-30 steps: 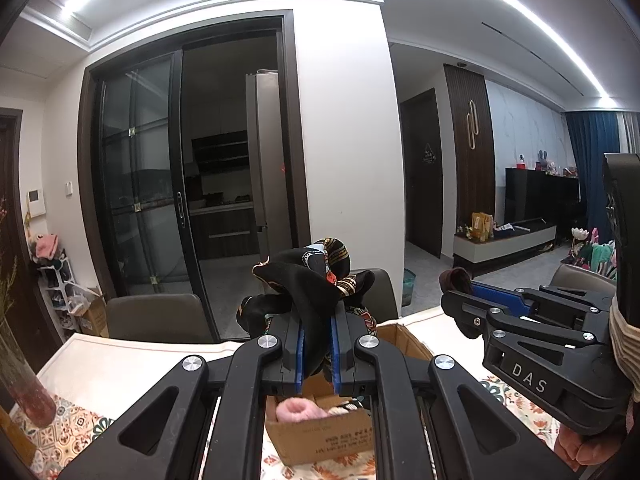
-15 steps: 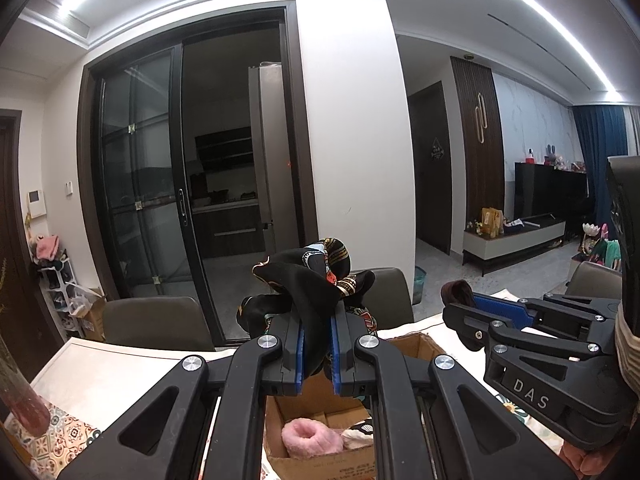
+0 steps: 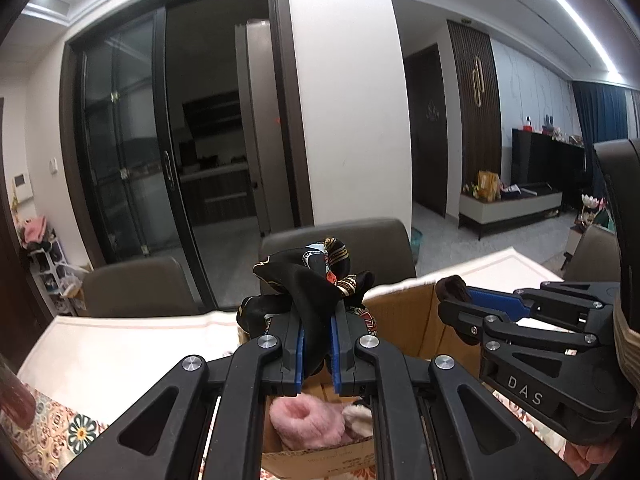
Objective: Organize soft objects
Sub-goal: 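Open both tools to drop the scarf and hair tie into the box, then move both tools back to the two white cloths on the table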
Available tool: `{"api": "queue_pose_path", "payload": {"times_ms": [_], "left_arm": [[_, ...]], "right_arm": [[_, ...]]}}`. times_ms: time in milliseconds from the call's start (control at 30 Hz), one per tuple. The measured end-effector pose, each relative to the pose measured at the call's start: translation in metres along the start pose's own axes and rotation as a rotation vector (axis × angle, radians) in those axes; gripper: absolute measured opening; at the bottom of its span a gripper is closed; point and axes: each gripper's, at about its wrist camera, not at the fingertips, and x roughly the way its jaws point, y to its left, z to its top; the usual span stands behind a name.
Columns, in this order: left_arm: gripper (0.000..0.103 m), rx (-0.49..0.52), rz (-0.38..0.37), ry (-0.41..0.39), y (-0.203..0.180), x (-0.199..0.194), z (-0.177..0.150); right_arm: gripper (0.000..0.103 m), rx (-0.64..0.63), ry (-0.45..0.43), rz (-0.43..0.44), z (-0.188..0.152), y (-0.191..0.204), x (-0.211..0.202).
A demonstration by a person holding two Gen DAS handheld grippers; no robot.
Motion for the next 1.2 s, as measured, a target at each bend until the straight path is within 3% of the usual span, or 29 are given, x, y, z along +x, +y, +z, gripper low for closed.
{"api": "queue_pose_path", "payload": {"times_ms": [400, 467, 533, 700, 1200], "left_arm": [[0.018, 0.025, -0.033, 0.132, -0.007, 0.032, -0.025], [0.027, 0.026, -0.032, 0.139, -0.006, 0.034, -0.025], [0.034, 0.028, -0.030, 0.142, -0.007, 0.035, -0.025], [0.047, 0.033, -0.019, 0.133, -0.005, 0.034, -0.025], [0.053, 0.023, 0.020, 0.091, -0.001, -0.010, -0.026]], "right_arm": [[0.021, 0.003, 0.097, 0.007, -0.014, -0.005, 0.033], [0.028, 0.009, 0.116, 0.015, -0.012, -0.006, 0.038], [0.042, 0.012, 0.123, 0.017, -0.013, -0.008, 0.040], [0.055, 0.012, 0.121, 0.007, -0.013, -0.010, 0.038], [0.055, 0.028, 0.072, -0.025, -0.015, -0.010, 0.000]]}}
